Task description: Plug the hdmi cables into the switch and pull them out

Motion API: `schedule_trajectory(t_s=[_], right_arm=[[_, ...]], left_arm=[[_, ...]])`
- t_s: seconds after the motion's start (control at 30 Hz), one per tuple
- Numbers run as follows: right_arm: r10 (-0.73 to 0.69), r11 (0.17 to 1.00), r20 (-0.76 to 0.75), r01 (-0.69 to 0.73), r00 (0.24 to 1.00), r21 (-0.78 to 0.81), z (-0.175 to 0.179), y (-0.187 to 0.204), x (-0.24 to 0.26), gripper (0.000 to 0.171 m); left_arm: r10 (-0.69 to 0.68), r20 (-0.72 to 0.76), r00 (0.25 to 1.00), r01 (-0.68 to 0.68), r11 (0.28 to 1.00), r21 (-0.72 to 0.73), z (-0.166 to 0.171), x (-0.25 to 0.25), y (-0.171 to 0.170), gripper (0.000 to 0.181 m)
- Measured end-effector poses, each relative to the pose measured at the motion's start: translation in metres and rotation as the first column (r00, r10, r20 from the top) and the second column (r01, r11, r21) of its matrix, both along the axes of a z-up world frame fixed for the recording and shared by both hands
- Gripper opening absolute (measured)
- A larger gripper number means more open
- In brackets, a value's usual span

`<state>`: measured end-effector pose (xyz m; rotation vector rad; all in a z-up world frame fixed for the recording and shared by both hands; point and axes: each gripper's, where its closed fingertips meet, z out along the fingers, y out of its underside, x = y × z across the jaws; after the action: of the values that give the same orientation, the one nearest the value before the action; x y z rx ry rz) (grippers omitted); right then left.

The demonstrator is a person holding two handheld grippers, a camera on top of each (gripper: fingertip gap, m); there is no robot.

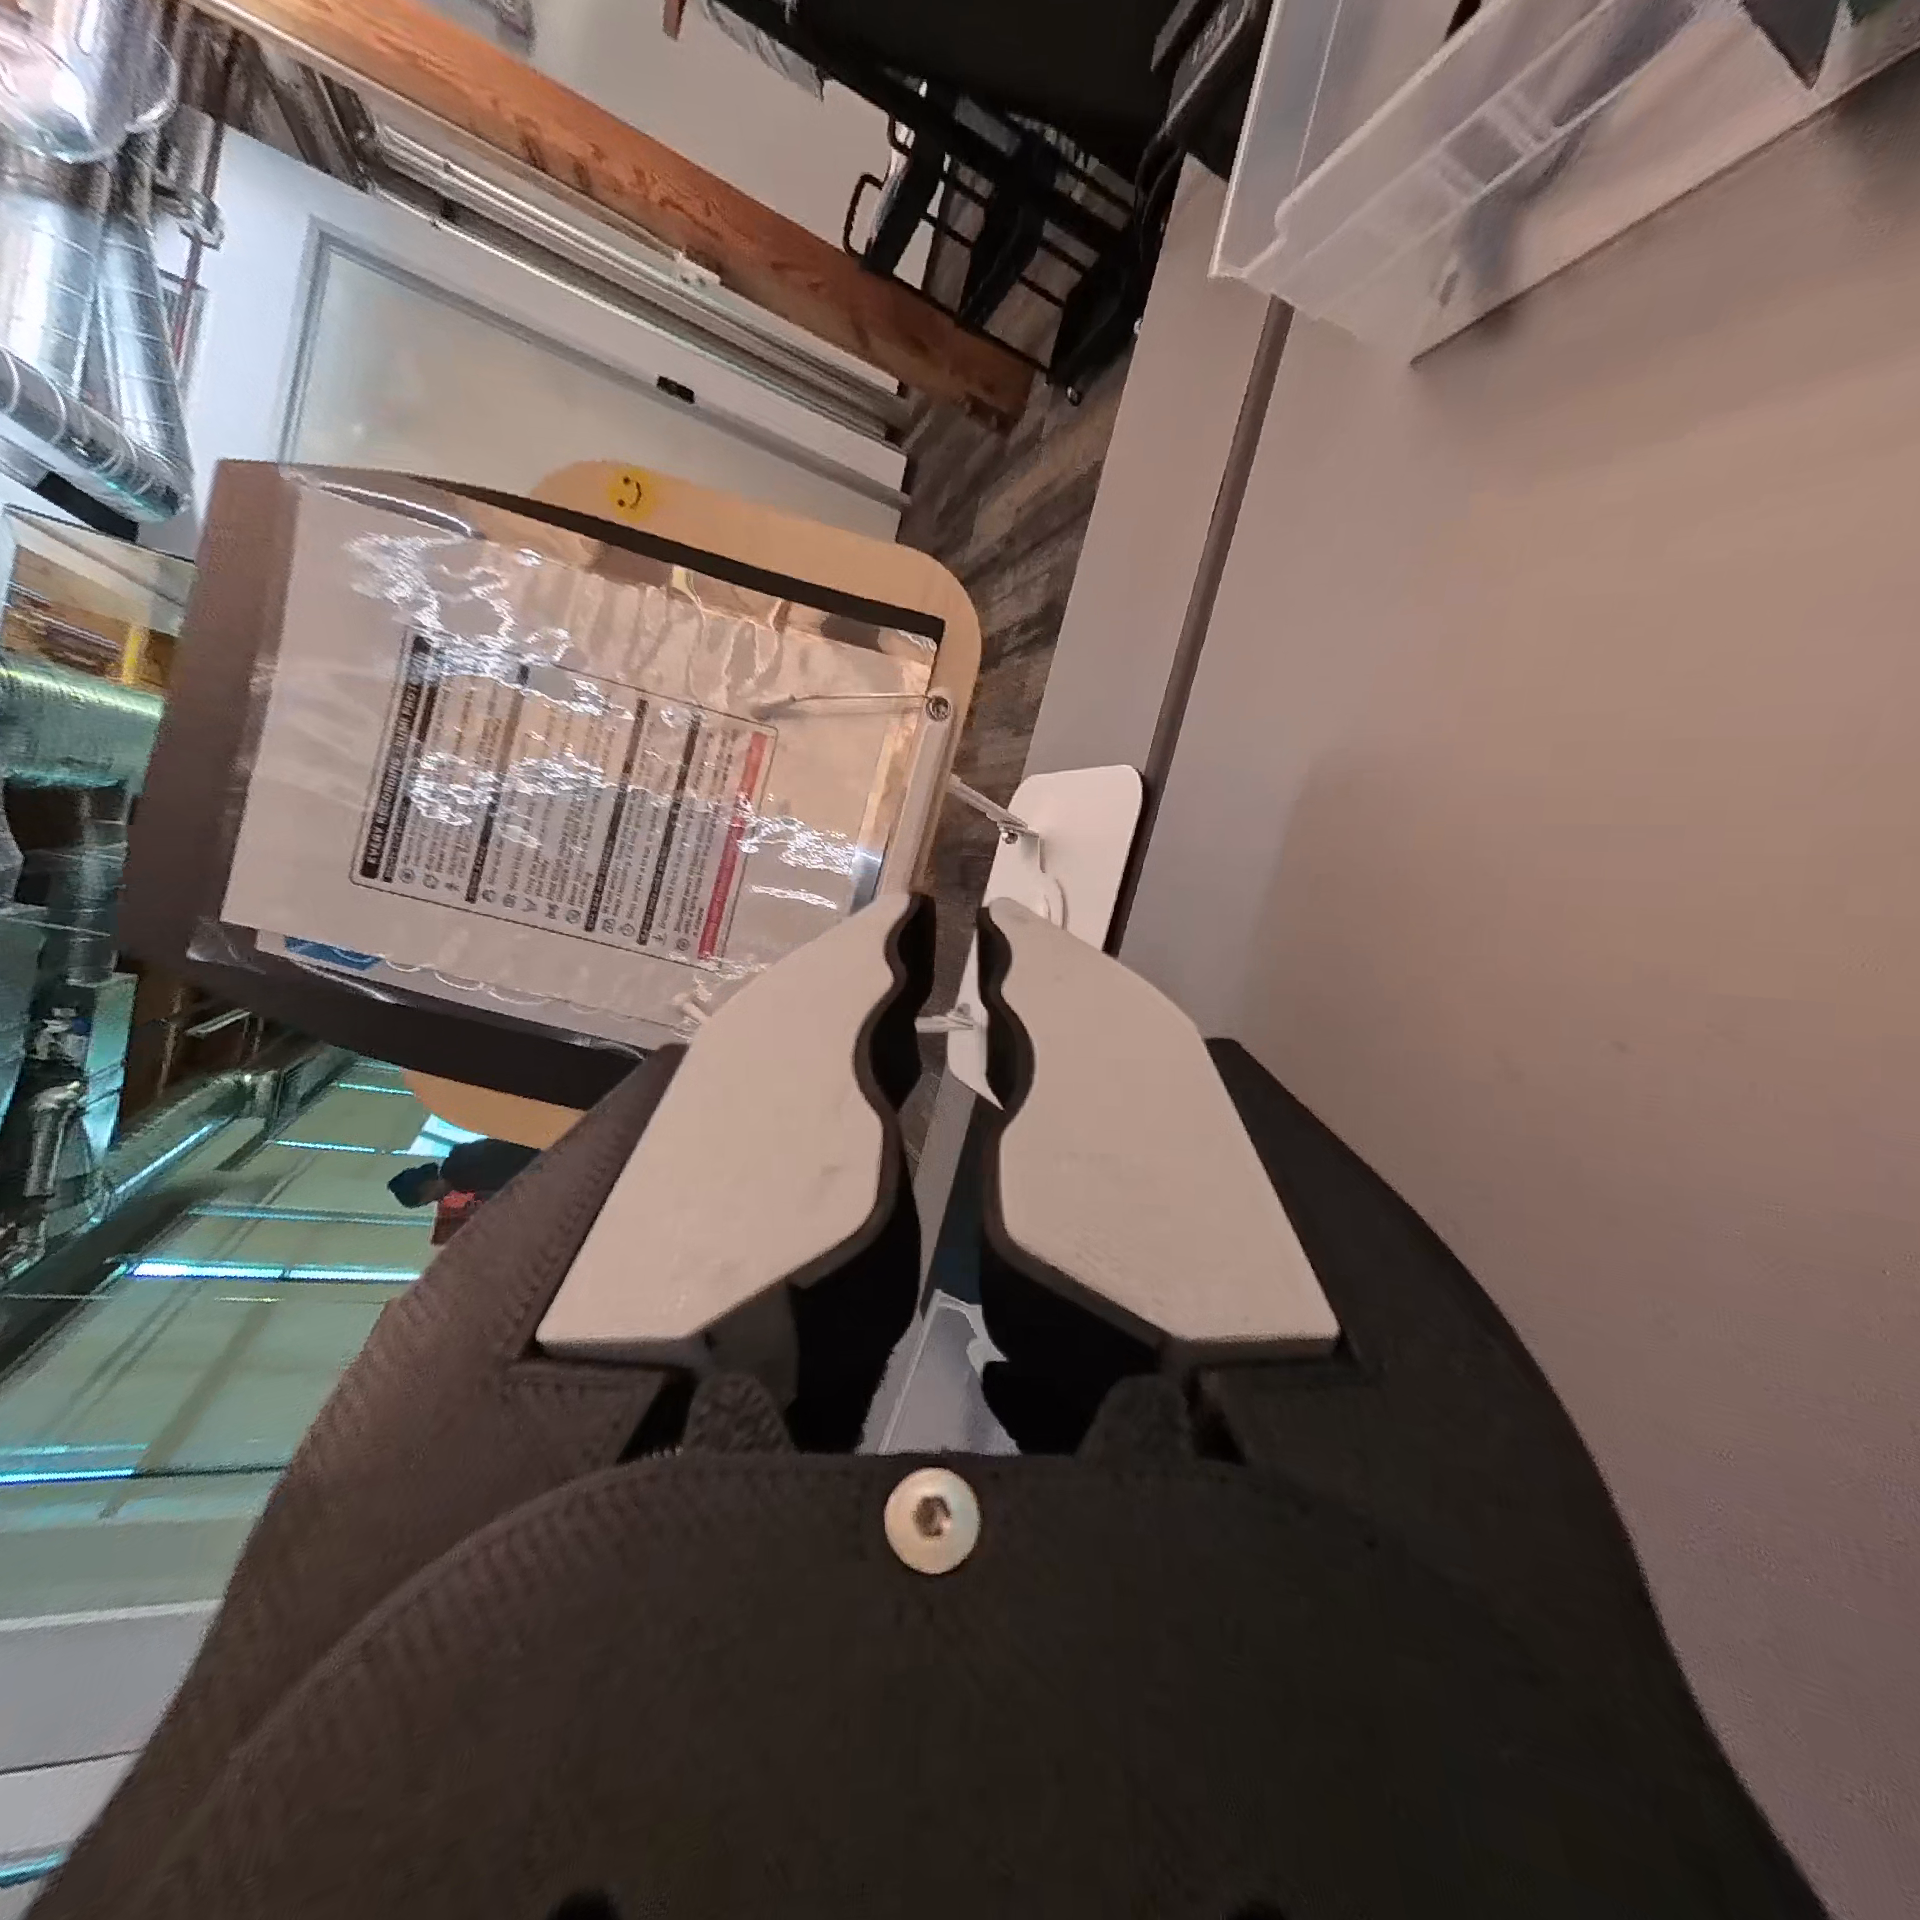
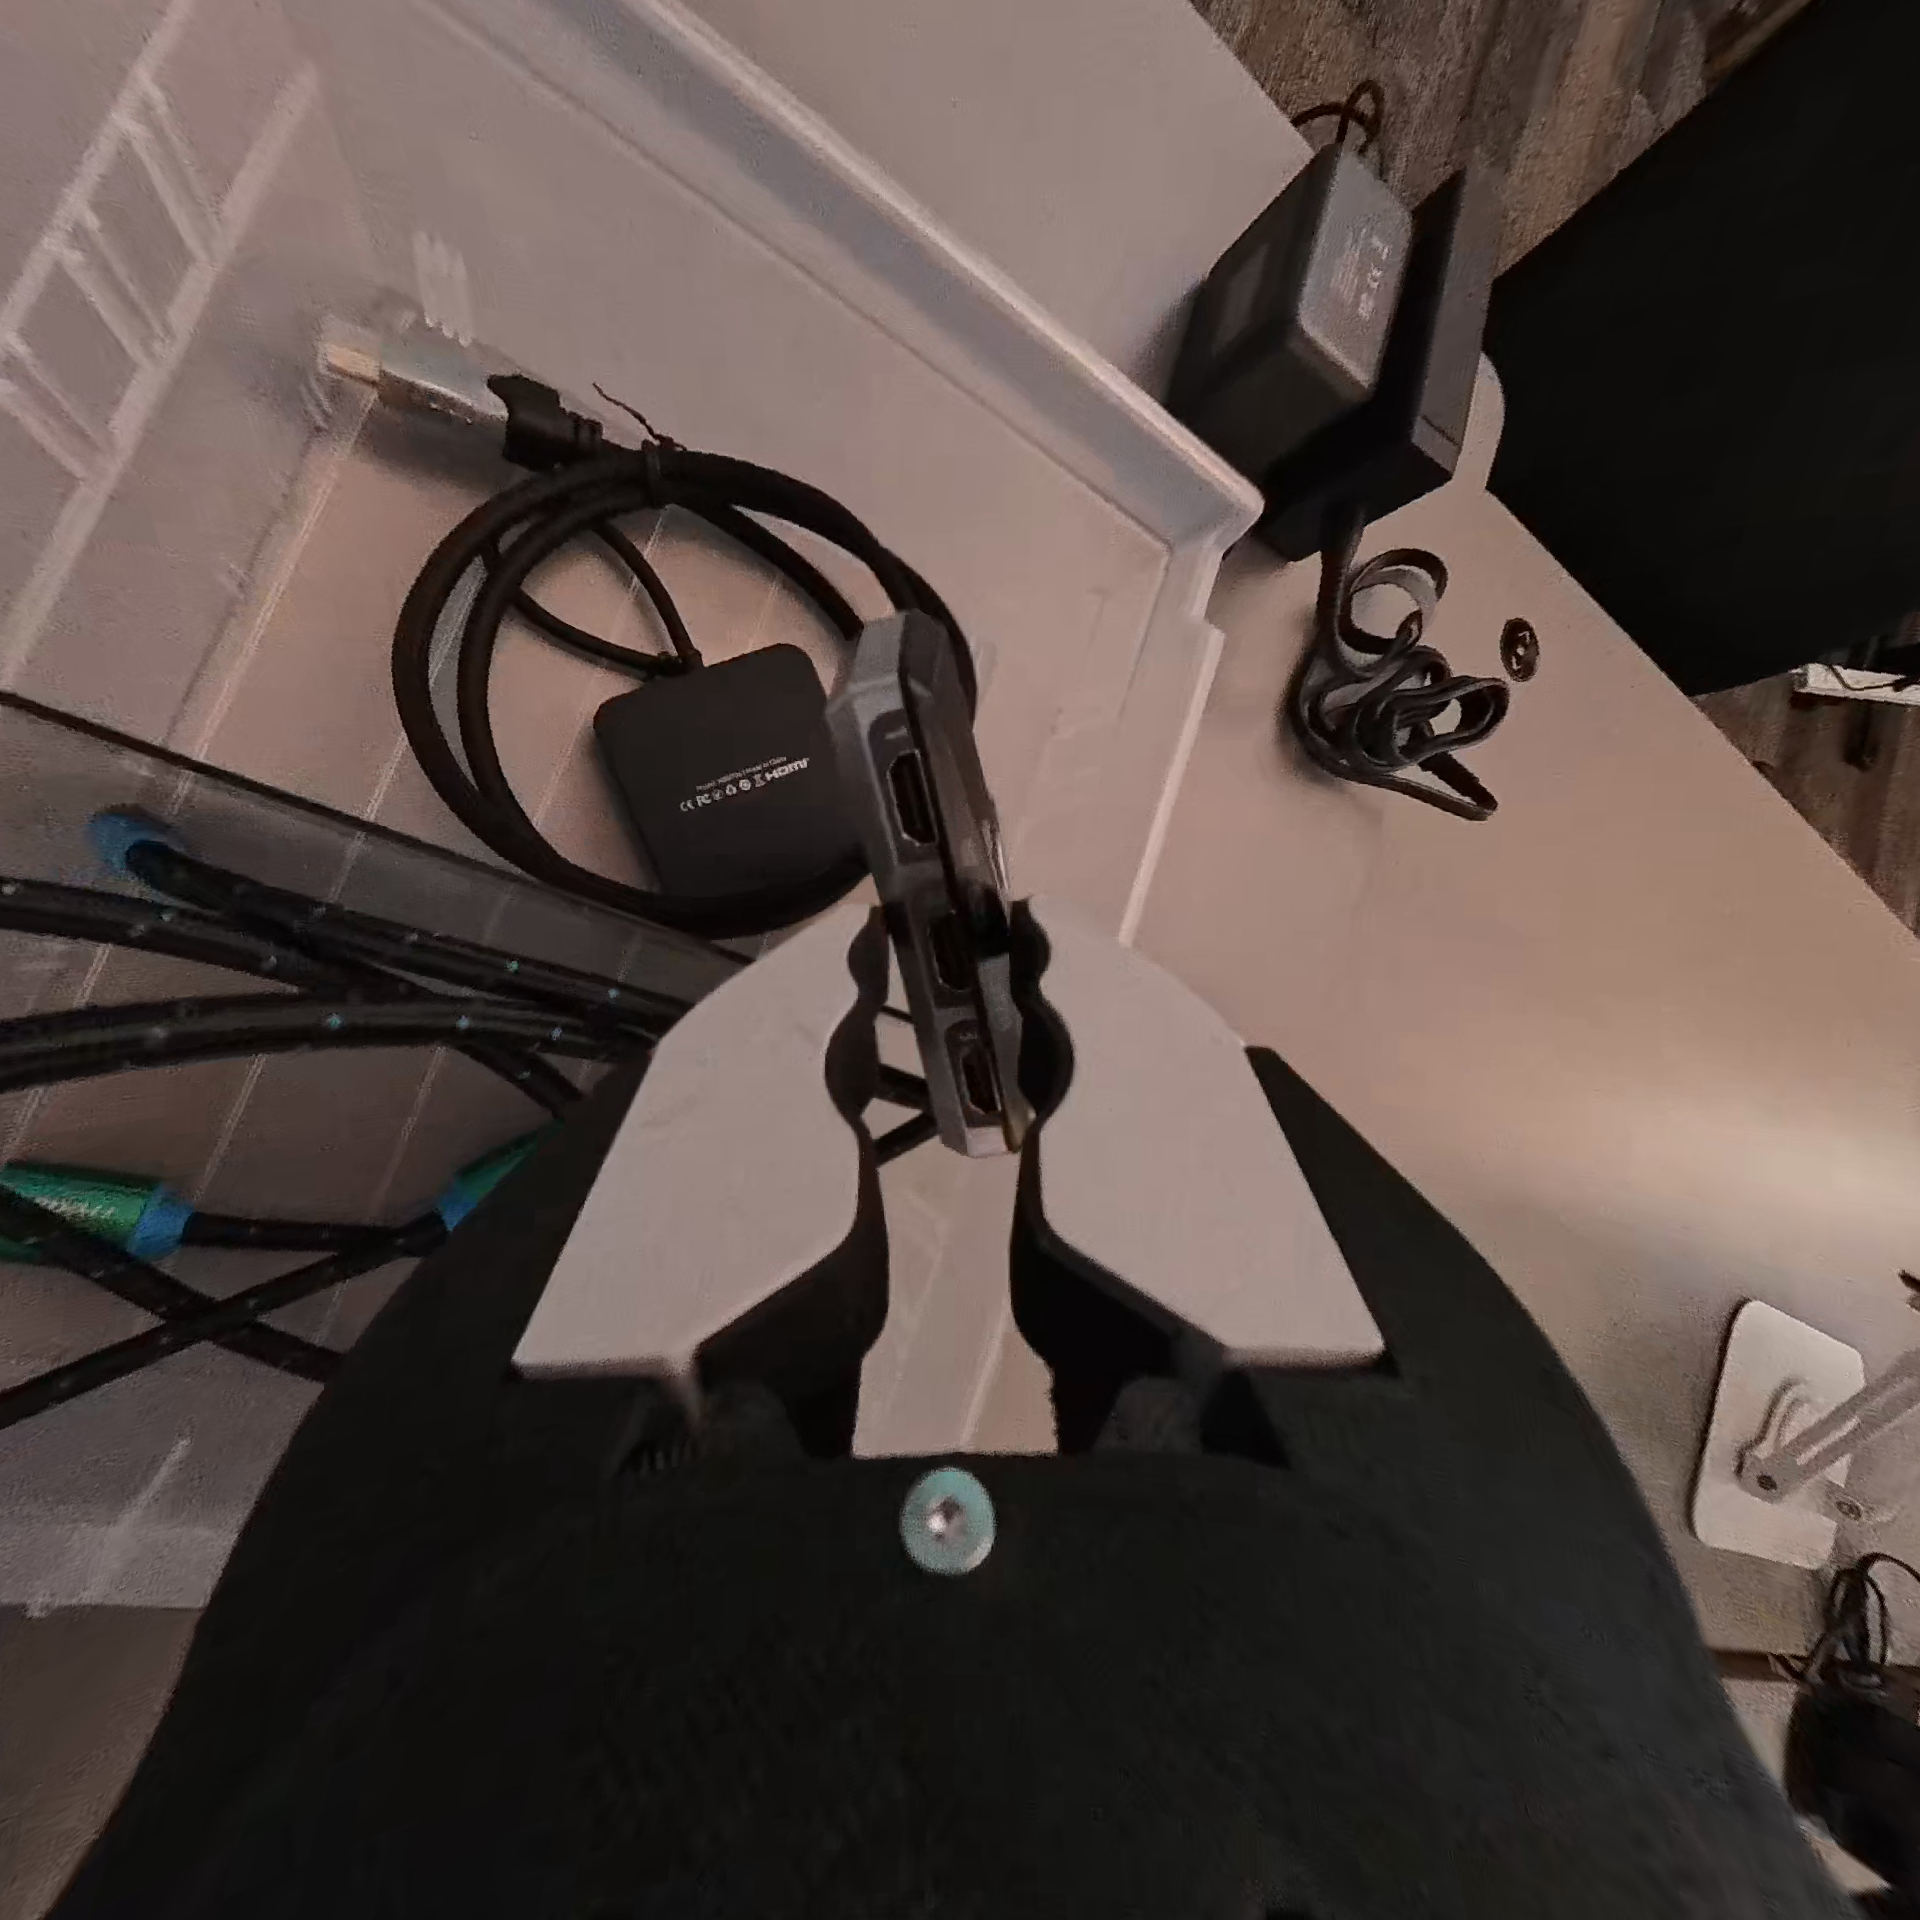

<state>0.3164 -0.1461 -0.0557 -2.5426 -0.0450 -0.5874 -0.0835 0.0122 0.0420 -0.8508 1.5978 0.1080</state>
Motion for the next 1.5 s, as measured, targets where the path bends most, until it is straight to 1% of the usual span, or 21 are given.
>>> schedule_trajectory(t_s=[0.13, 0.2, 0.3, 0.43, 0.6, 0.7, 0.83, 0.9, 0.97, 1.03, 1.1, 1.13, 1.17, 1.23, 1.3, 1.37, 1.4, 1.43, 1.47, 1.5], right_arm=[[0.02, 1.0, 0.033, -0.019, 0.999, -0.022, 0.001, 0.006, -0.002, 0.023], [0.03, 0.999, 0.035, -0.028, 0.999, -0.04, -0.005, 0.009, -0.003, 0.023], [0.025, 1.0, 0.012, -0.025, 1.0, -0.004, -0.009, 0.015, -0.002, 0.024], [0.042, 0.999, -0.01, -0.041, 0.999, 0.017, -0.009, 0.013, -0.004, 0.025], [0.025, 0.999, -0.028, -0.024, 0.999, 0.037, -0.006, 0.004, -0.002, 0.03], [0.001, 0.999, -0.023, 0.0, 1.0, 0.048, 0.003, -0.008, -0.001, 0.034], [-0.052, 0.996, -0.011, 0.053, 0.999, 0.068, 0.018, -0.036, 0.002, 0.038], [-0.095, 0.991, -0.066, 0.101, 0.993, 0.086, 0.021, -0.053, 0.001, 0.041], [-0.148, 0.984, -0.163, 0.161, 0.976, 0.072, 0.015, -0.073, -0.002, 0.043], [-0.222, 0.972, -0.234, 0.235, 0.947, 0.027, 0.007, -0.094, -0.002, 0.046], [-0.258, 0.964, -0.295, 0.266, 0.92, -0.015, -0.003, -0.107, -0.003, 0.047], [-0.26, 0.963, -0.323, 0.268, 0.91, -0.022, -0.008, -0.109, -0.004, 0.047], [-0.26, 0.963, -0.349, 0.268, 0.9, -0.027, -0.013, -0.11, -0.005, 0.047], [-0.282, 0.958, -0.39, 0.281, 0.877, -0.063, -0.024, -0.11, -0.005, 0.046], [-0.327, 0.945, -0.427, 0.302, 0.843, -0.127, -0.039, -0.112, -0.004, 0.039], [-0.346, 0.938, -0.497, 0.299, 0.796, -0.174, -0.053, -0.109, -0.009, 0.029], [-0.353, 0.936, -0.535, 0.294, 0.767, -0.195, -0.06, -0.107, -0.013, 0.022], [-0.37, 0.929, -0.549, 0.299, 0.749, -0.219, -0.065, -0.107, -0.013, 0.017], [-0.39, 0.921, -0.537, 0.307, 0.748, -0.241, -0.07, -0.109, -0.011, 0.009], [-0.394, 0.919, -0.53, 0.304, 0.751, -0.253, -0.073, -0.11, -0.01, 0.007]], left_arm=[[0.022, -0.008, 1.0, -0.022, 1.0, -0.006, -0.004, 0.0, 0.008, 0.008], [0.027, -0.011, 1.0, -0.027, 1.0, -0.01, -0.005, 0.0, 0.01, 0.008], [0.045, -0.017, 0.999, -0.045, 0.999, -0.007, -0.006, -0.001, 0.013, 0.008], [0.069, -0.025, 0.997, -0.069, 0.998, 0.0, -0.007, -0.003, 0.018, 0.009], [0.121, -0.03, 0.992, -0.121, 0.993, 0.001, -0.008, -0.008, 0.03, 0.011], [0.153, -0.033, 0.988, -0.152, 0.988, 0.008, -0.007, -0.012, 0.037, 0.012], [0.194, -0.033, 0.98, -0.195, 0.981, -0.017, -0.003, -0.021, 0.047, 0.013], [0.274, -0.05, 0.961, -0.276, 0.959, -0.058, 0.003, -0.041, 0.062, 0.01], [0.369, -0.054, 0.928, -0.373, 0.912, -0.174, 0.013, -0.075, 0.082, 0.022], [0.445, -0.025, 0.895, -0.425, 0.837, -0.345, 0.025, -0.115, 0.099, 0.033], [0.533, -0.018, 0.846, -0.466, 0.722, -0.512, 0.029, -0.161, 0.118, 0.047], [0.587, -0.033, 0.809, -0.494, 0.647, -0.581, 0.026, -0.185, 0.128, 0.052], [0.639, -0.066, 0.766, -0.521, 0.558, -0.646, 0.02, -0.21, 0.136, 0.053], [0.725, -0.169, 0.668, -0.563, 0.344, -0.752, -0.001, -0.258, 0.148, 0.061], [0.778, -0.281, 0.561, -0.582, 0.13, -0.803, -0.023, -0.302, 0.158, 0.069], [0.797, -0.37, 0.477, -0.56, -0.048, -0.827, -0.045, -0.334, 0.164, 0.077], [0.79, -0.408, 0.458, -0.542, -0.115, -0.833, -0.055, -0.344, 0.166, 0.077], [0.778, -0.438, 0.45, -0.526, -0.165, -0.834, -0.065, -0.351, 0.168, 0.077], [0.765, -0.463, 0.447, -0.516, -0.202, -0.832, -0.074, -0.355, 0.17, 0.077], [0.755, -0.482, 0.445, -0.513, -0.227, -0.828, -0.081, -0.358, 0.172, 0.078]])
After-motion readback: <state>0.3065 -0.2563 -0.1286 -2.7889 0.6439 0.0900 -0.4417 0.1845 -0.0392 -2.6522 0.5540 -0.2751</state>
